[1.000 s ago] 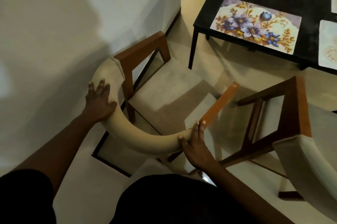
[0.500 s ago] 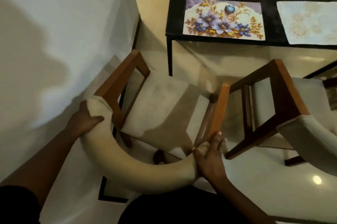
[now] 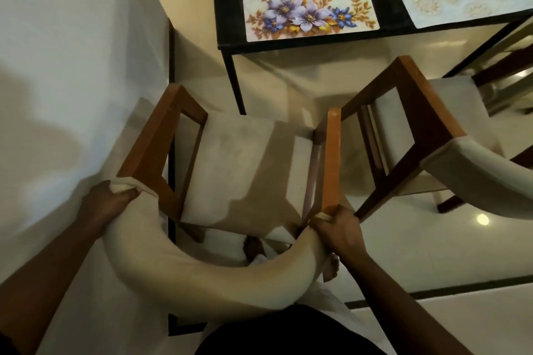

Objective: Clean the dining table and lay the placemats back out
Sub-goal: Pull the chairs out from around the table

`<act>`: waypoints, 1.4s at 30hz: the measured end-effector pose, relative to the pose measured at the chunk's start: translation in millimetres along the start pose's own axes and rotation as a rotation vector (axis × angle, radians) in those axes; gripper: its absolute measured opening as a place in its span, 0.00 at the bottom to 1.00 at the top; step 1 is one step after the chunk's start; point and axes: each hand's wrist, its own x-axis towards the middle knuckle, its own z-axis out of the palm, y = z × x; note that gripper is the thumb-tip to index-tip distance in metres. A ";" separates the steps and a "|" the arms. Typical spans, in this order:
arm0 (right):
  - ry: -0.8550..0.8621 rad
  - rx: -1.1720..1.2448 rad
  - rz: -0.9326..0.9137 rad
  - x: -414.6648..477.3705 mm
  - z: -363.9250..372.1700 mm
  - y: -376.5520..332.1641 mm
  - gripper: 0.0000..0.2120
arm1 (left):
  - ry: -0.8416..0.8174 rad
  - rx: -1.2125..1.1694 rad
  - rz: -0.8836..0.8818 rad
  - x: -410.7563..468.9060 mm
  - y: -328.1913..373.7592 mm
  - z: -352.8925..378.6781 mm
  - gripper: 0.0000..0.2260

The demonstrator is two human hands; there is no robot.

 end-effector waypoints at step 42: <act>0.181 -0.097 -0.124 160.6 -230.7 42.4 0.26 | -0.100 -0.034 -0.028 -112.7 161.3 154.3 0.28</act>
